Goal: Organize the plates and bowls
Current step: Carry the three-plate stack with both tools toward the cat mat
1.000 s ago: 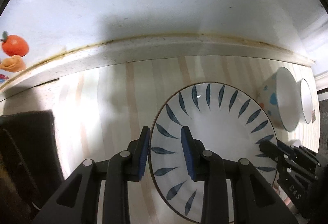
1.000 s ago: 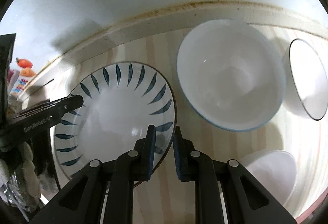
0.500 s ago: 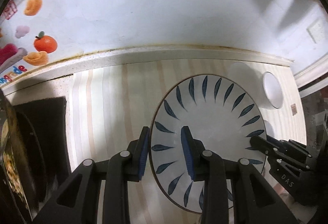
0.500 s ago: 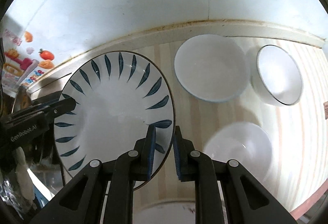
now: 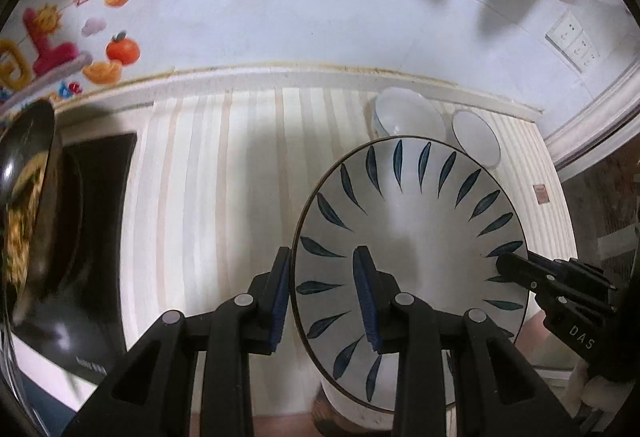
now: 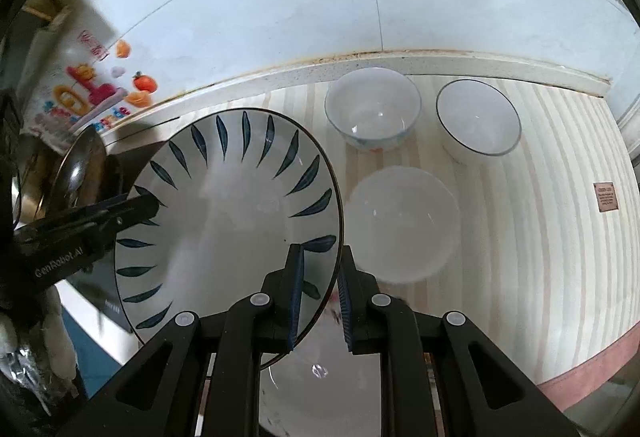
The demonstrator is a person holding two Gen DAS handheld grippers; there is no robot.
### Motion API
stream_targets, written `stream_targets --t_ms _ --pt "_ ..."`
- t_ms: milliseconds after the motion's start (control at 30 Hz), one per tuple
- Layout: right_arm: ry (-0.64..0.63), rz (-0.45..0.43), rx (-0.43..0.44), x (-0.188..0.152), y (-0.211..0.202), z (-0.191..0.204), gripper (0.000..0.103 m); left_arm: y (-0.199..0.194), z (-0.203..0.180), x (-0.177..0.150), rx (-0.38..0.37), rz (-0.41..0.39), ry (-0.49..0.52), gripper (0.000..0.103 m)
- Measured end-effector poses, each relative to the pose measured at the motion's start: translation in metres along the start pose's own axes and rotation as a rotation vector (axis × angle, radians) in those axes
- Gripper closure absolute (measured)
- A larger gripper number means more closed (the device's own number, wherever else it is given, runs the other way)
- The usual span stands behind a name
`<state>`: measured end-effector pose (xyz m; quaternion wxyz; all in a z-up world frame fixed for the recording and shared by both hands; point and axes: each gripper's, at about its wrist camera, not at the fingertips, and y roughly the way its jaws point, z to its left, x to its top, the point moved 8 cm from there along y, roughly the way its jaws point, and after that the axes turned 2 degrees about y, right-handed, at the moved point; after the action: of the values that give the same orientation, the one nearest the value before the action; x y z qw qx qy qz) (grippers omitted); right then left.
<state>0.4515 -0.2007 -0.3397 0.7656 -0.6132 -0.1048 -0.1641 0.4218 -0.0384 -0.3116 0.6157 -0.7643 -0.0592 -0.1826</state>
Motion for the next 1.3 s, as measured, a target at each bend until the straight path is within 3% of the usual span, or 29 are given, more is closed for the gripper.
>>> stream_targets --t_ms 300,633,1300 --pt "-0.061 0.039 0.037 -0.062 -0.015 -0.021 0.085 0.004 -0.024 -0.067 0.015 0.049 -0.042 0.075" --pt "-0.068 0.117 0.040 -0.116 0.015 -0.053 0.085 0.042 -0.037 -0.113 0.039 0.133 -0.056 0.075" --pt "-0.060 0.190 0.034 -0.128 0.064 -0.077 0.085 0.094 -0.047 -0.136 0.083 0.249 -0.022 0.075"
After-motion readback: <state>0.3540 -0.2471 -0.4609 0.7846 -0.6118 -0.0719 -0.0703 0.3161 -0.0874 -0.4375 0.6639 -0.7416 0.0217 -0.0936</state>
